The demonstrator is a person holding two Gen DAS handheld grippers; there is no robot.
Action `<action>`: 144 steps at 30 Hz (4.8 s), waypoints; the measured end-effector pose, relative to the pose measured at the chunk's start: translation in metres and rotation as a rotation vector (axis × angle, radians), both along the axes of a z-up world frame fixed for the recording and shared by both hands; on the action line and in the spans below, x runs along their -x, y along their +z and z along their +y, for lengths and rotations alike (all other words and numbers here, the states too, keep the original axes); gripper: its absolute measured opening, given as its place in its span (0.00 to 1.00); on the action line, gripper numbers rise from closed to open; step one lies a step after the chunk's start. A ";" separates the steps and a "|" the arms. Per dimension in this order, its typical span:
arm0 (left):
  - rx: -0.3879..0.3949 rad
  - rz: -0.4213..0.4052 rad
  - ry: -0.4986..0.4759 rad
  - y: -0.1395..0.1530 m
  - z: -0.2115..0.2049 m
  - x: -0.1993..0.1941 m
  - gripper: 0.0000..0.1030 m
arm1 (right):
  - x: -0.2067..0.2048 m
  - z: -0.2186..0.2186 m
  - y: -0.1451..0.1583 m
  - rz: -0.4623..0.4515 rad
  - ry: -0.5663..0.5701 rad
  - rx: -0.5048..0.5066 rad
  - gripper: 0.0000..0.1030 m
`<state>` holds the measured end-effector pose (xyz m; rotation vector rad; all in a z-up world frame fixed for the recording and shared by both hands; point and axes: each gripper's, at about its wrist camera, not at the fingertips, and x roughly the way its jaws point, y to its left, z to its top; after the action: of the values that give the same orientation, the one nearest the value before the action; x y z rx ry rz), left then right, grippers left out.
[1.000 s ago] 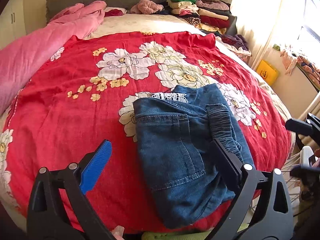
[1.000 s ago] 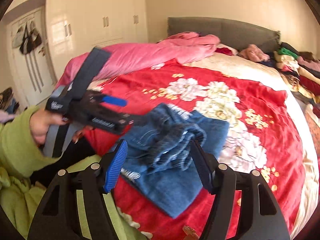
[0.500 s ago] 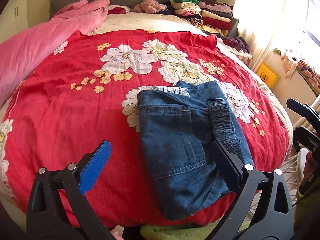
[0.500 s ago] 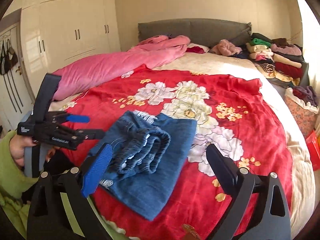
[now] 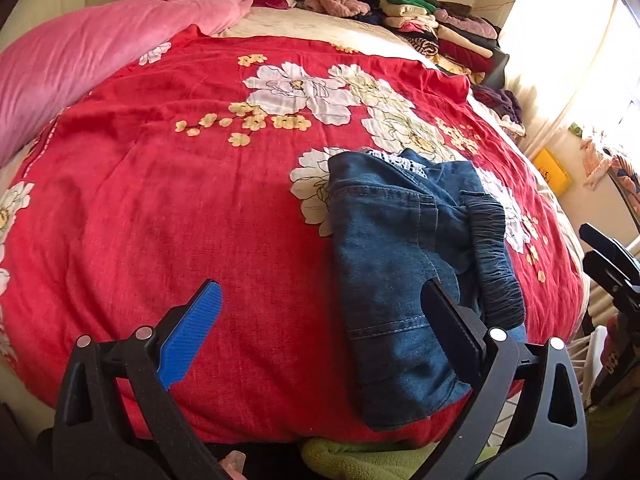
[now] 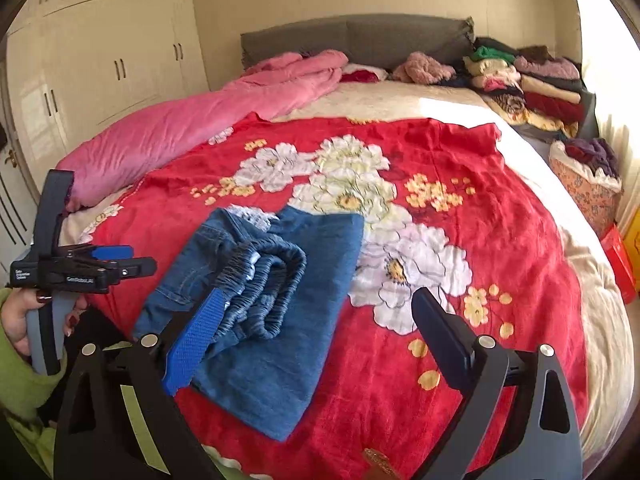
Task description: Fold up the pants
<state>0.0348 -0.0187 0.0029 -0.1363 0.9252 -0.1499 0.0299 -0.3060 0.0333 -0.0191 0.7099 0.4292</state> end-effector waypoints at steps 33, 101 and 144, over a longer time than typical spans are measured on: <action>-0.038 0.063 -0.099 -0.035 -0.044 -0.045 0.90 | -0.078 0.028 -0.075 0.286 0.075 -0.147 0.55; -0.096 -0.019 -0.001 -0.006 -0.017 -0.096 0.84 | -0.128 0.041 -0.049 0.133 -0.044 -0.033 0.80; -0.106 -0.109 0.020 0.012 -0.011 0.052 0.91 | 0.031 0.009 -0.023 0.000 -0.070 0.051 0.96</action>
<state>-0.0175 -0.0296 0.0153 -0.0392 0.8205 -0.0884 -0.0009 -0.2972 0.0108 -0.0423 0.7194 0.3441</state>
